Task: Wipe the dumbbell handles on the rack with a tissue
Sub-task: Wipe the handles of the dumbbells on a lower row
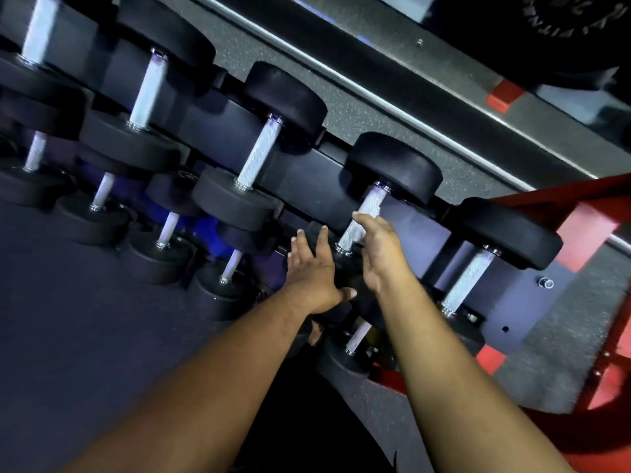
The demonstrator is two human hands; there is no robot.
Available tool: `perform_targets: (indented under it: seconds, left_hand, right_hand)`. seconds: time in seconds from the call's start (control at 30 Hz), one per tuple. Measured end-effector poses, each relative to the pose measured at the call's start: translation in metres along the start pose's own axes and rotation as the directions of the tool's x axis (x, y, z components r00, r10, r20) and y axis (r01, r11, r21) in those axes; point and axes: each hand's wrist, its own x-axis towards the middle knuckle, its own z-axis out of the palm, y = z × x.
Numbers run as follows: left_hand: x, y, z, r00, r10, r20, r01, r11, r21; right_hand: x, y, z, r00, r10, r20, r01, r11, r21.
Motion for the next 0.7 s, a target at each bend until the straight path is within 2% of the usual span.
perform_targets:
  seconds: [0.1, 0.23, 0.4, 0.53, 0.7]
  left_hand:
    - [0.001, 0.001, -0.001, 1.000, -0.009, -0.009, 0.009, 1.000, -0.005]
    - [-0.001, 0.003, -0.003, 1.000, -0.013, -0.005, 0.013, 1.000, -0.022]
    - [0.001, 0.001, -0.001, 1.000, -0.016, 0.001, 0.016, 1.000, -0.006]
    - [0.001, 0.003, -0.003, 1.000, -0.013, -0.010, 0.013, 1.000, -0.009]
    - [0.002, -0.001, -0.002, 1.000, -0.001, 0.014, 0.001, 1.000, -0.009]
  right_hand:
    - [0.007, 0.004, 0.000, 1.000, 0.000, -0.005, 0.000, 1.000, -0.016]
    - [0.008, -0.006, 0.005, 0.996, 0.082, 0.030, -0.080, 0.995, -0.064]
    - [0.000, 0.009, -0.014, 0.996, 0.032, 0.078, -0.023, 0.993, -0.113]
    - [0.011, 0.002, -0.003, 0.993, 0.095, 0.066, -0.083, 0.984, -0.160]
    - [0.040, -0.026, -0.020, 0.997, -0.071, 0.043, 0.068, 0.996, 0.064]
